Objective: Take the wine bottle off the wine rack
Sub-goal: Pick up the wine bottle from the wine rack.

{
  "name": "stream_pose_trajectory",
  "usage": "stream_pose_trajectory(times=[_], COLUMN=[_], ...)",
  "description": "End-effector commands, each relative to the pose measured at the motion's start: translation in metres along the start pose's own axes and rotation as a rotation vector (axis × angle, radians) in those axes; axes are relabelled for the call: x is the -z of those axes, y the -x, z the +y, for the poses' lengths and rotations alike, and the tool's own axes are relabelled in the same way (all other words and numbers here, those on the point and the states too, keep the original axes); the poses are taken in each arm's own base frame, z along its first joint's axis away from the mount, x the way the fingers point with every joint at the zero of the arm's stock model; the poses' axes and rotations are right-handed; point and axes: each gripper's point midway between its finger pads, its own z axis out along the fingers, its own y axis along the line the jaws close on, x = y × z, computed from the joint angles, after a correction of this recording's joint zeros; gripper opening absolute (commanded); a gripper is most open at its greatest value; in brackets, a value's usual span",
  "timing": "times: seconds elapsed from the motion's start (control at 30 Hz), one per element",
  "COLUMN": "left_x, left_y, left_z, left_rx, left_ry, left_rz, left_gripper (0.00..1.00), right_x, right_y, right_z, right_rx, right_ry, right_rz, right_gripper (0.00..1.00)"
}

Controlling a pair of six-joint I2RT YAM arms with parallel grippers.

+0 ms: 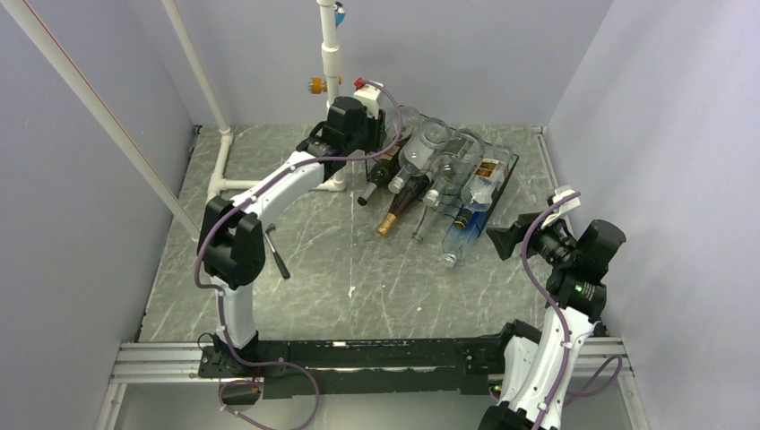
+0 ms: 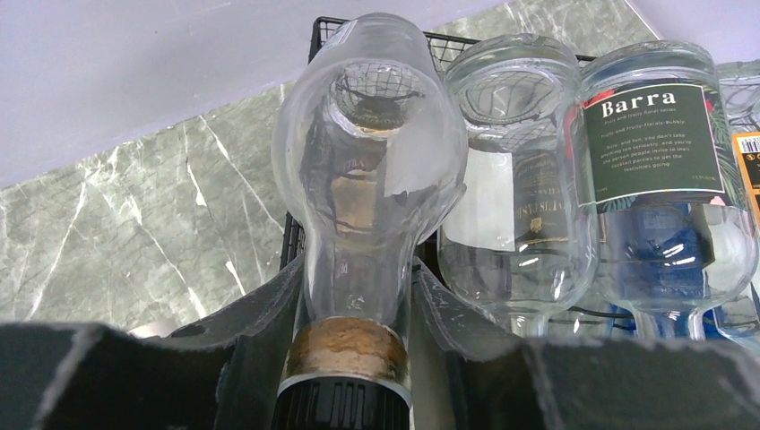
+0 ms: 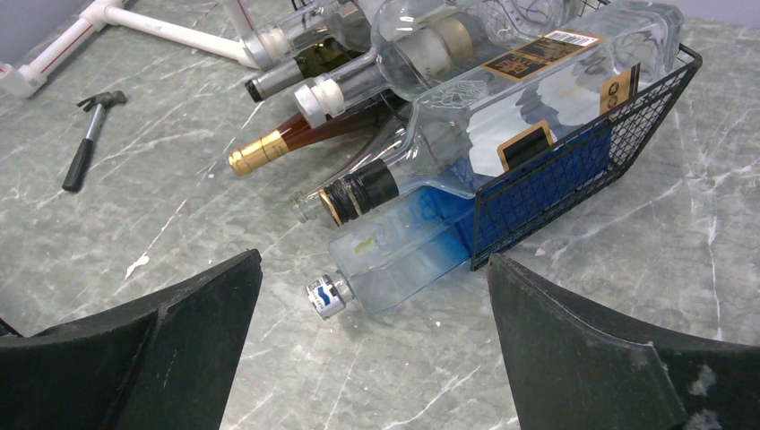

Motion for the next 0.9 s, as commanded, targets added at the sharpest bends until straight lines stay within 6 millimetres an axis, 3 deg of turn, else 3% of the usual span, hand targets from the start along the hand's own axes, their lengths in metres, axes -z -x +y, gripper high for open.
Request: stream_pose_trajectory(times=[0.0,0.4,0.83,0.87], left_x=[0.013,0.011,0.008,0.009], left_y=[0.054,0.000,-0.025,-0.026], left_z=[0.012,0.022,0.013,0.011], left_rx=[0.018,0.058,0.132,0.143], left_ry=[0.022,-0.015,-0.105,-0.114], left_rz=[-0.145,-0.013,0.036,0.039], left_gripper=[0.00,0.00,0.00,0.03], right_x=[0.000,0.000,0.006,0.006], right_y=[0.007,0.007,0.020,0.022], right_z=[0.000,0.000,0.011,0.012], right_rx=[0.034,0.037,0.086,0.091], right_ry=[0.009,0.010,0.051,0.060], right_rz=[-0.024,-0.023,-0.007,-0.006], right_gripper=[0.99,0.99,0.99,0.99])
